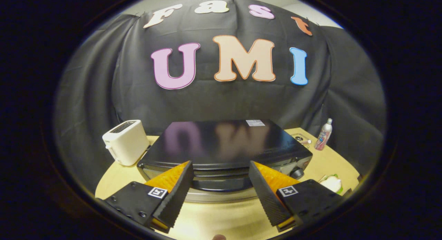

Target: Open the toaster oven, put the food inside, and close the toaster oven door.

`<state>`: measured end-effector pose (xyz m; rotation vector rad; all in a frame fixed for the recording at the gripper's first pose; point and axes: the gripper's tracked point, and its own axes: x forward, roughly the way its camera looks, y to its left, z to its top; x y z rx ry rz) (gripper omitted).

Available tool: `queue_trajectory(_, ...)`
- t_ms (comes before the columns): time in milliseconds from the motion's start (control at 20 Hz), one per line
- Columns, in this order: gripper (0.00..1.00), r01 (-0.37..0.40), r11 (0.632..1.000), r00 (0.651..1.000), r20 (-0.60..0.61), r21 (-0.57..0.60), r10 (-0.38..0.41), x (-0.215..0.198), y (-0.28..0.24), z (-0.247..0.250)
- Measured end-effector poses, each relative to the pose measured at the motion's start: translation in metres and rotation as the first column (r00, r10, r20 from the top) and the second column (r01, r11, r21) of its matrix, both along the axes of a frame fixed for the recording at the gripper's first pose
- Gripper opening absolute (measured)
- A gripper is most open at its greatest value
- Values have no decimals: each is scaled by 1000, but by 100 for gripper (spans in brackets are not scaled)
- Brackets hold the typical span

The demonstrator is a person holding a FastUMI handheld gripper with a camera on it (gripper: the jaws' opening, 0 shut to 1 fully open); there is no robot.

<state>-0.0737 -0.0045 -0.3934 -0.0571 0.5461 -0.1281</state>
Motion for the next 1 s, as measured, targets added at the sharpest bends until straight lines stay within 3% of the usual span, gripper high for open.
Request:
queue_trajectory(500, 100, 11, 998, 996, -89, -54, -15, -80, -4, -12)
queue_trajectory(1000, 98, -9, 997, 953, -304, -82, -17, -149, -10, -91)
